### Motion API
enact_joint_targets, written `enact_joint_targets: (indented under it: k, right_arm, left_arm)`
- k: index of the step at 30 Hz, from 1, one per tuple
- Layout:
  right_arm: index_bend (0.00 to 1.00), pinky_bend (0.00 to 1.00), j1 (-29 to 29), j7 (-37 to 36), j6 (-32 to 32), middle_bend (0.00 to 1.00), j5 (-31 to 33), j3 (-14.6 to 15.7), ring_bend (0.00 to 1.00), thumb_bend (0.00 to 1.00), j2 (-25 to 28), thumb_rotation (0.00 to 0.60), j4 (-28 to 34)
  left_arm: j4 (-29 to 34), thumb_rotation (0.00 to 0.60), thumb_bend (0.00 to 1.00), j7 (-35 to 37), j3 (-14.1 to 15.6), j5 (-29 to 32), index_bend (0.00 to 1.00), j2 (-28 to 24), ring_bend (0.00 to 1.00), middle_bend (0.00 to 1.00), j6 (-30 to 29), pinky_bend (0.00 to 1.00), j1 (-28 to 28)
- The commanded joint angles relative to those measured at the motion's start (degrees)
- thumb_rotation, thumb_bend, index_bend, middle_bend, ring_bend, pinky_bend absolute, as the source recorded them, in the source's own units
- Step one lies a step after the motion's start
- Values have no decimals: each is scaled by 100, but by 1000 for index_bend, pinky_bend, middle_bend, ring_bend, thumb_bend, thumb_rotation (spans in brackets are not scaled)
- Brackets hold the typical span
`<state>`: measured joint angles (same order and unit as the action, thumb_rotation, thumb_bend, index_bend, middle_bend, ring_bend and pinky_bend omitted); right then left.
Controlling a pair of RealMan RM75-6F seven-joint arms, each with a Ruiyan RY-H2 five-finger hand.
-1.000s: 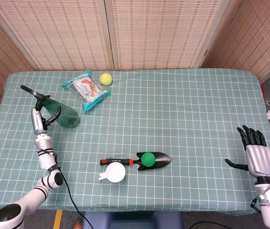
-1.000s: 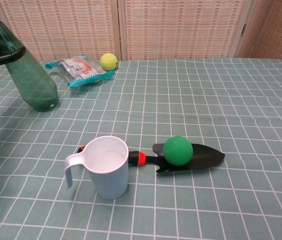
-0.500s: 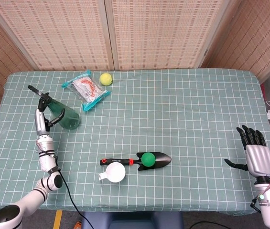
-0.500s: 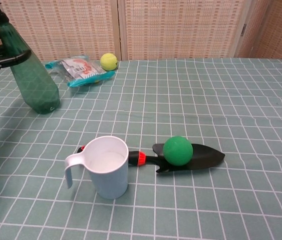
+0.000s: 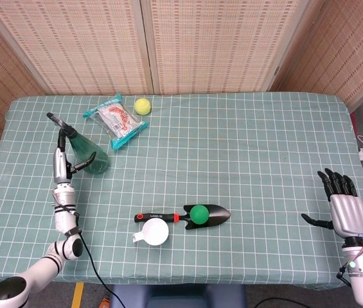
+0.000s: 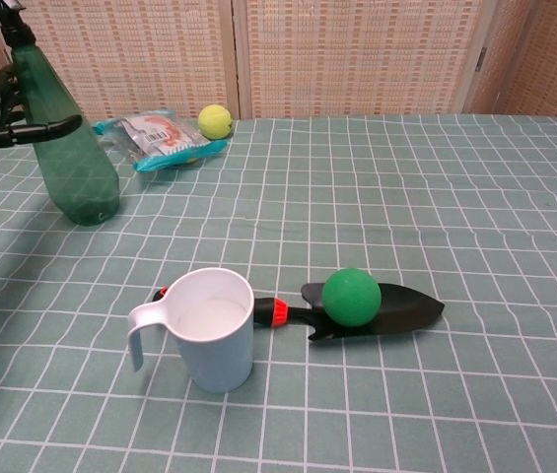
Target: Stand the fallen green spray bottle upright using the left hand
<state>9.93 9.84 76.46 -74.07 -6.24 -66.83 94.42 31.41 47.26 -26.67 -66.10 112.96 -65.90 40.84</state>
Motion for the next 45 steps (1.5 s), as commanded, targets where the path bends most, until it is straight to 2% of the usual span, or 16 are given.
enact_joint_targets:
  k: [1,8,16,26,28,32,34,36,38,39,42,45]
  right_arm:
    - [0,0,2,-20,-11,0,-2,0,0,0,8,600,11]
    - [0,0,1,-205,-36,0,-37,-9,0,0,36,600,61]
    - [0,0,-8,-952,-79,0,-331,19,0,0,178,600,88]
    - [0,0,-58,-1661,150,0,-887,102,0,0,293,600,-32]
    - [0,0,-81,-1805,218,0,-1057,161,0,0,328,600,-79]
    - [0,0,-106,-2147,269,0,-1271,252,0,0,425,600,-108]
    - [0,0,-106,-2292,313,0,-1392,285,0,0,462,600,-134]
    - [0,0,-99,-2333,336,0,-1483,314,0,0,474,600,-165]
    - [13,0,-83,-2330,352,0,-1562,333,0,0,464,600,-203]
    - [20,0,-69,-2298,371,0,-1610,338,0,0,449,600,-230]
    - [38,0,-33,-2168,443,0,-1763,347,0,0,379,600,-312]
    - [50,0,-5,-2084,492,0,-1903,380,0,0,333,600,-383]
  left_arm:
    - [39,600,132,-20,12,-3,0,-24,0,1,19,27,-18]
    - [431,600,99,-167,49,-27,0,-267,0,0,26,11,-134]
    - [1361,600,99,-1079,156,98,0,-844,0,0,-1,0,-528]
    - [4199,600,103,-2736,432,274,0,-2345,0,0,-867,1,-1701]
    - [4715,600,143,-3065,422,374,0,-2723,0,0,-1119,4,-1967]
    - [5804,600,312,-3774,403,793,0,-3594,0,0,-1416,9,-2502]
    - [6340,600,348,-4132,620,873,0,-4250,0,0,-1264,20,-2776]
    - [6485,600,350,-4265,953,592,0,-4715,7,0,-977,70,-2899]
    - [6373,600,349,-4326,1424,-55,0,-5133,23,0,-574,142,-2926]
    - [6146,600,339,-4417,1752,-637,0,-5315,27,0,-419,172,-2910]
    - [5392,600,286,-4544,2325,-1890,0,-5275,25,11,-518,176,-2868]
    - [5168,600,251,-4324,2433,-2144,14,-5205,25,35,-470,159,-2769]
